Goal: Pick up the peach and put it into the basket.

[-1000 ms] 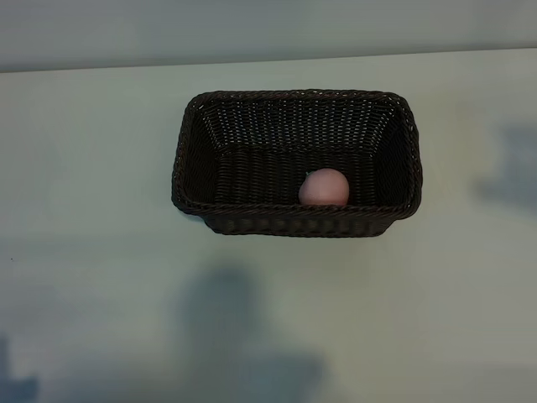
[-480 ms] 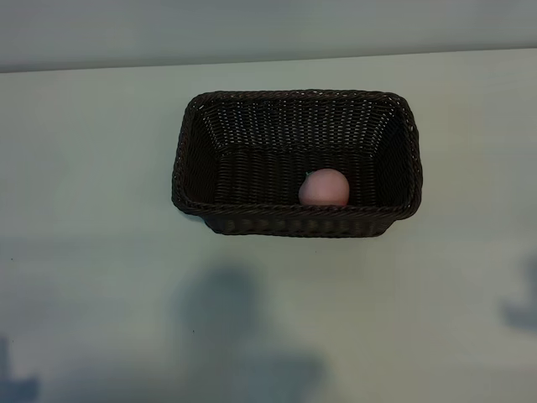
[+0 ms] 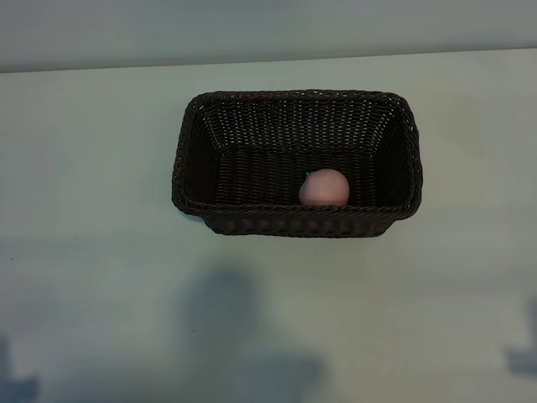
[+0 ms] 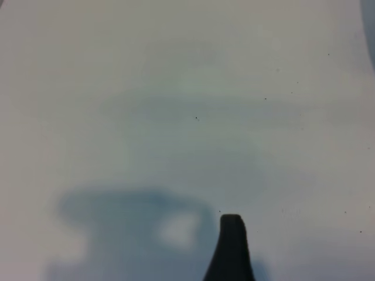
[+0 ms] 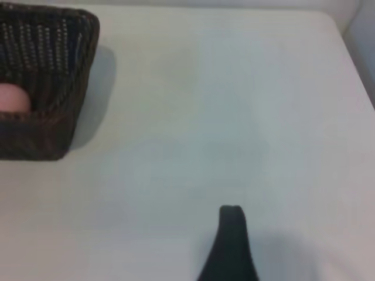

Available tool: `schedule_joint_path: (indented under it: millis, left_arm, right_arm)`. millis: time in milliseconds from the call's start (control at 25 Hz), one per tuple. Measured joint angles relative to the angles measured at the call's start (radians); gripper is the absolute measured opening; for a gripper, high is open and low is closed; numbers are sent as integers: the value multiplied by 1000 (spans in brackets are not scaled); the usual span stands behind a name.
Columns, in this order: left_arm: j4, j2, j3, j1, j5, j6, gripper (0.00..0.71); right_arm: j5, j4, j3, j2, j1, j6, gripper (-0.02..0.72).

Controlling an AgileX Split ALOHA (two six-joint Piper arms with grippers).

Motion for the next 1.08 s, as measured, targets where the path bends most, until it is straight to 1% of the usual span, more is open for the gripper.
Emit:
schedule_joint_path:
  millis: [240, 400, 1080]
  left_arm:
    - [1, 0, 0, 0, 0, 0, 596]
    - [3, 0, 0, 0, 0, 0, 596]
    - [3, 0, 0, 0, 0, 1, 596]
  right_arm:
    - [3, 5, 11, -1, 5, 0, 567]
    - [23, 5, 28, -1, 5, 0, 560]
    - [24, 5, 28, -1, 5, 0, 486]
